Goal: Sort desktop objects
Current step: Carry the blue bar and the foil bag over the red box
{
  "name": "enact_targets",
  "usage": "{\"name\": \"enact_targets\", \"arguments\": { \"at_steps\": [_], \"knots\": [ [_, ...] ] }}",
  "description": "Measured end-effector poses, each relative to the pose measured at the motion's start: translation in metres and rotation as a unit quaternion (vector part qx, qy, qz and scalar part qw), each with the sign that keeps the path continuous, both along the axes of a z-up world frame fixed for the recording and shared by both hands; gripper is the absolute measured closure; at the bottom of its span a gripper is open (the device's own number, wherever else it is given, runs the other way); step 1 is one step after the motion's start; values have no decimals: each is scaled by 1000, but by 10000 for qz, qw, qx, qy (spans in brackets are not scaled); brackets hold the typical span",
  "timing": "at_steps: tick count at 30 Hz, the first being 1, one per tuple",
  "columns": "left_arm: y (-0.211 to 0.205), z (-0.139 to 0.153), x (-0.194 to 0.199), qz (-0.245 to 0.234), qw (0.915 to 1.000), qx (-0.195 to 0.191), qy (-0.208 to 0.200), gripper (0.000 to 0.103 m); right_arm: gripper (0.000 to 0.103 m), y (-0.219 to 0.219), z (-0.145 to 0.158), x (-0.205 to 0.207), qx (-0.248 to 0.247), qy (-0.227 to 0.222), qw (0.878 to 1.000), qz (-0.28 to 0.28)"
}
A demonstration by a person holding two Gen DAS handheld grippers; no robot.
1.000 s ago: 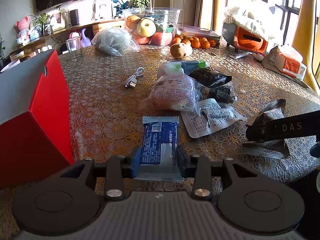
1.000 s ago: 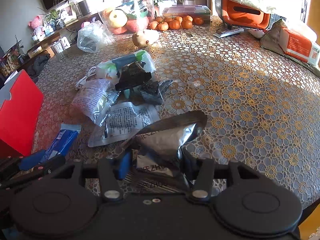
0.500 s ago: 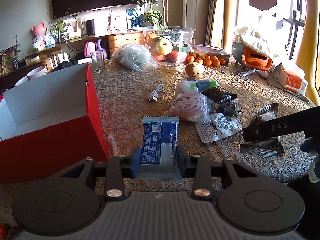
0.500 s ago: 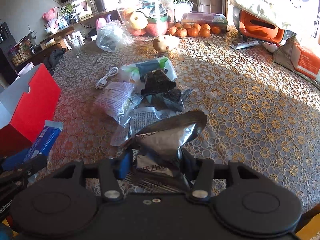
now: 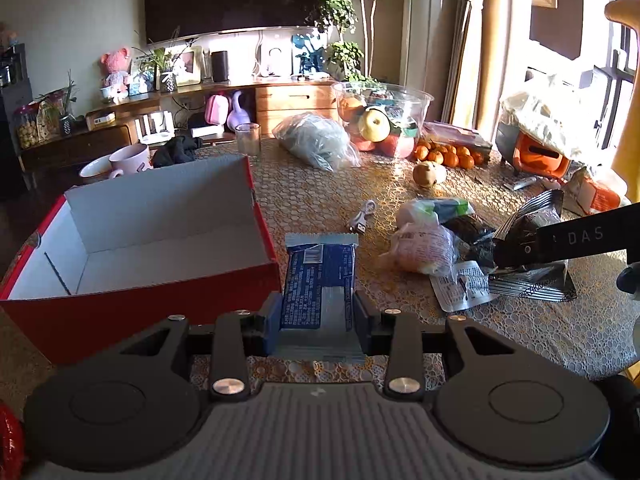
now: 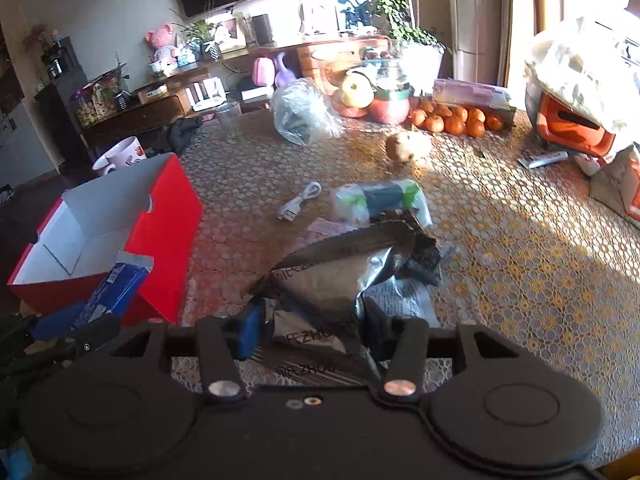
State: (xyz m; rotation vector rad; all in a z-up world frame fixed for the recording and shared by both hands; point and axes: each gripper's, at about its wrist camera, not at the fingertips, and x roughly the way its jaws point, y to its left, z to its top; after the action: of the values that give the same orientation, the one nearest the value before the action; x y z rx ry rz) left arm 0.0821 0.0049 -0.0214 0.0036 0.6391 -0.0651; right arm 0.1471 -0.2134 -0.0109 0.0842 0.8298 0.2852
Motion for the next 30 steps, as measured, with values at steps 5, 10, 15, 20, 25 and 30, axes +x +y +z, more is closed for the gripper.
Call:
{"name": "enact_targets", "arguments": {
  "at_steps": [5,10,15,20,25,30],
  "knots": [
    [16,13,-5,203,9998,-32,-48,67,52,20,16,7,178,56,9993,338],
    [32,23,-8,333,9994,-46,-120,67,52,44,27,20,364,264,9968,666],
    [48,30,-9,493,9986,-66,-174,67,52,71,43,20,207,36,9950,976],
    [64,38,-7,638,9976,-67,-257,67,52,89,50,26,162,-43,9933,1146],
    [77,39,-4,782,9966,-27,-260,67,52,108,52,34,132,-41,9912,1317],
    [92,38,1,965,9951,-3,-229,67,52,127,49,40,99,-6,9897,1430]
  ]
}}
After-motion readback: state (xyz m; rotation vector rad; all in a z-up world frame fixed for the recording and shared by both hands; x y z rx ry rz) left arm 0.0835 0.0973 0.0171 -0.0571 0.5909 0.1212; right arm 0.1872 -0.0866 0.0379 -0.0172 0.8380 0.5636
